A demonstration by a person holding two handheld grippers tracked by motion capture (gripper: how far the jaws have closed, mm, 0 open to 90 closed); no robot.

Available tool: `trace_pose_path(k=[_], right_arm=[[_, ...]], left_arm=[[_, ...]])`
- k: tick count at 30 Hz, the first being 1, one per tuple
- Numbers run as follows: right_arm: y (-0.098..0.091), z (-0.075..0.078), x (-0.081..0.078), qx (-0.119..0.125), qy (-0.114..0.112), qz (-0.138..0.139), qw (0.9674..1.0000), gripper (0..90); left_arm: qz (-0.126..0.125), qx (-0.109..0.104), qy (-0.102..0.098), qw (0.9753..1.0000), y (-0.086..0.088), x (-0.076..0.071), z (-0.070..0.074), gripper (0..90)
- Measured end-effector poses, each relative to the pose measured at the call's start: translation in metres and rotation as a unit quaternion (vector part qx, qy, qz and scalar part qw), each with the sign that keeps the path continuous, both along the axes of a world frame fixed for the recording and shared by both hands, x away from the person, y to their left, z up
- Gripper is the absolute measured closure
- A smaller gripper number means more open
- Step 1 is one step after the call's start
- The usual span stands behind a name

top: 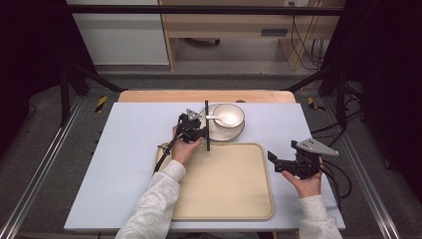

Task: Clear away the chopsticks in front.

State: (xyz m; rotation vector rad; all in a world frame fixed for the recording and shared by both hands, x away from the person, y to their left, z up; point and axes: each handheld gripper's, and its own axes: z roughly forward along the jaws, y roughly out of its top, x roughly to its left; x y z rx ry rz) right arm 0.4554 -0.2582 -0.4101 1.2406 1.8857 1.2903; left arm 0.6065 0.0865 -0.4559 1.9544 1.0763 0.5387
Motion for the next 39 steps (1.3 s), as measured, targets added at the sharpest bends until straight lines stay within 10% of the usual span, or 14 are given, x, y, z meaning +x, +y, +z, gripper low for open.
trace_pose_path(k=[22, 39], right_arm=[[0.000, 0.000, 0.000, -0.001, 0.000, 0.000, 1.0000, 4.5], [0.001, 0.000, 0.000, 0.001, 0.002, 0.001, 1.0000, 4.6]], left_arm=[[0.004, 0.030, 0.019, 0.9994, -0.008, 0.004, -0.003, 77.9], [0.011, 0.051, 0.014, 0.9985, -0.013, 0.020, 0.002, 73.2]])
